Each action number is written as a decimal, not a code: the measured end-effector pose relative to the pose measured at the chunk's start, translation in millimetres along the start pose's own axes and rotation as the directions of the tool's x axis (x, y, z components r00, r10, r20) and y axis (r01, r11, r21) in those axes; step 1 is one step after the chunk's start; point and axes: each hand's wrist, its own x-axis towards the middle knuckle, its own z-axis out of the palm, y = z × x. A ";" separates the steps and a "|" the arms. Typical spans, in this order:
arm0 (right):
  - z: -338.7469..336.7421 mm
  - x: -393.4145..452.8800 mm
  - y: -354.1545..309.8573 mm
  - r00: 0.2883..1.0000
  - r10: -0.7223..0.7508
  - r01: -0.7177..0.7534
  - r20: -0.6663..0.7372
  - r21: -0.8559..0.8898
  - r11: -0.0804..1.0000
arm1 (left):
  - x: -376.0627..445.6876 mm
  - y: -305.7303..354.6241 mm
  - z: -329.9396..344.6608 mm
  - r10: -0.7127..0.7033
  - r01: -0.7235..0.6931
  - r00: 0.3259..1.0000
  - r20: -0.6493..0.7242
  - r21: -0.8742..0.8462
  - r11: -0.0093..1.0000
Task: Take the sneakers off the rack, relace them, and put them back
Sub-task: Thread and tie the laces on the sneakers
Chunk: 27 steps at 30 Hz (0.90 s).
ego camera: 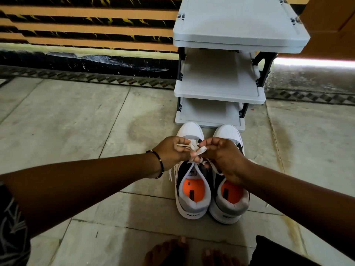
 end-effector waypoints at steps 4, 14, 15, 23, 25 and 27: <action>-3.3 -5.9 4.1 0.980 -0.160 0.182 0.118 -0.216 0.959 | -2.6 -0.5 -8.6 -0.020 0.013 0.996 0.083 0.086 0.996; 1.2 -5.5 3.6 0.902 -0.269 0.428 0.339 -0.606 0.670 | -6.3 -0.5 -12.7 -0.032 0.030 0.999 0.013 0.117 0.993; 1.6 -5.8 3.7 0.896 -0.314 0.444 0.315 -0.625 0.642 | -6.4 0.7 -12.7 -0.038 0.034 0.999 0.028 0.141 0.989; 2.8 -2.3 3.7 0.906 -0.386 0.401 0.176 -0.649 0.647 | -6.3 4.0 -14.2 -0.094 0.070 0.992 0.085 0.244 0.967; 2.7 -0.3 4.3 0.918 -0.376 0.369 0.128 -0.629 0.684 | -5.4 6.0 -12.3 -0.077 0.055 0.994 0.077 0.252 0.966; 1.0 2.4 3.7 0.932 -0.358 0.323 0.066 -0.600 0.731 | -3.9 7.6 -11.4 -0.051 0.033 0.997 0.063 0.256 0.966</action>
